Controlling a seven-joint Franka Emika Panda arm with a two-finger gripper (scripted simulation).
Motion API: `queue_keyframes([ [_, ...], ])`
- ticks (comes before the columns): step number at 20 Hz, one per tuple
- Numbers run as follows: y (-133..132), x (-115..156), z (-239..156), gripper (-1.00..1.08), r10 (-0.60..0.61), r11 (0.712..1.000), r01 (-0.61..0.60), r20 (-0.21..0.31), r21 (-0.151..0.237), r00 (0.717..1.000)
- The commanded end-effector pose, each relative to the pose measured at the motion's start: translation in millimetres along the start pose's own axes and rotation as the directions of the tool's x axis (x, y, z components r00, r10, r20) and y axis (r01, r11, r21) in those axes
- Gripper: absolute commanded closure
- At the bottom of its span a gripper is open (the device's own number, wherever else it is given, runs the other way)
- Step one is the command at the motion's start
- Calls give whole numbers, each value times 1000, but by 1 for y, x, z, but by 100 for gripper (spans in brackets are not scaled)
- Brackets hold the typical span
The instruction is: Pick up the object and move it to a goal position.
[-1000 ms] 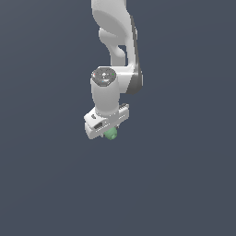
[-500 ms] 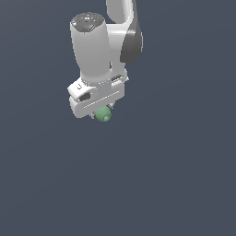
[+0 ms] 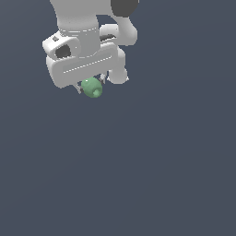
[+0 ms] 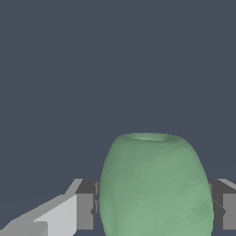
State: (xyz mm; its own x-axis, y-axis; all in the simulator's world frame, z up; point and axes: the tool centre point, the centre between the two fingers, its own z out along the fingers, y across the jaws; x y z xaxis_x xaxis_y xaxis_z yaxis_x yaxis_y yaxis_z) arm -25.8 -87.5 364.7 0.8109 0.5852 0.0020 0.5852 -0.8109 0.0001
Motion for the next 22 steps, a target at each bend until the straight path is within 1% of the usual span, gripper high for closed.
queue_keyframes([
  [1, 3, -6, -26, 108, 0, 1000, 0, 1, 1, 1000],
  [6, 8, -14, -67, 108, 0, 1000, 0, 1, 1, 1000],
  [11, 13, -18, -94, 108, 1, 1000, -1, 2, 0, 1000],
  [16, 15, -21, -109, 108, 1, 1000, -1, 2, 0, 1000],
  [22, 16, -20, -111, 108, 1, 1000, -1, 2, 0, 1000],
])
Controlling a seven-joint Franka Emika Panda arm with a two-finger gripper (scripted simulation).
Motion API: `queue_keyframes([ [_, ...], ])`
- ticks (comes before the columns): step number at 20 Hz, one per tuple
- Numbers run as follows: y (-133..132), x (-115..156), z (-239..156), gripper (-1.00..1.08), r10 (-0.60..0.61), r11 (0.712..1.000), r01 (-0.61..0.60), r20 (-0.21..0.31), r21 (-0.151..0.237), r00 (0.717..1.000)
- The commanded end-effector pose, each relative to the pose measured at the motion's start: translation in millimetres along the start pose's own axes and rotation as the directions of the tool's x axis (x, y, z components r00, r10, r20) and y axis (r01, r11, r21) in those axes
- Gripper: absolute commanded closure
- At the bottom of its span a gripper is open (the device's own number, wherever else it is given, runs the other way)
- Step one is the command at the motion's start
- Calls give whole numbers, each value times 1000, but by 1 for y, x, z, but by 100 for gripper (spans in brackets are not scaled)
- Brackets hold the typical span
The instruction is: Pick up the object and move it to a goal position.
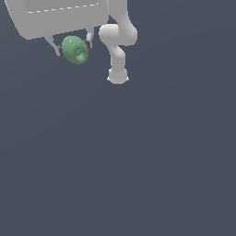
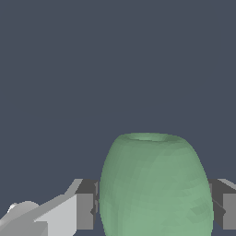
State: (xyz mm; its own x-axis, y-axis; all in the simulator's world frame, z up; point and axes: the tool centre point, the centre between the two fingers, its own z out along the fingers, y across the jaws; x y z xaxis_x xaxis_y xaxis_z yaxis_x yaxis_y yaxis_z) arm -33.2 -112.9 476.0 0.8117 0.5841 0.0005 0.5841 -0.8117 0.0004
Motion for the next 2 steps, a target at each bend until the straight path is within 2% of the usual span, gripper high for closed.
queue_keyframes([
  [1, 0, 0, 1, 108, 0, 1000, 0, 0, 0, 1000],
  [2, 0, 1, 1, 108, 0, 1000, 0, 0, 0, 1000],
])
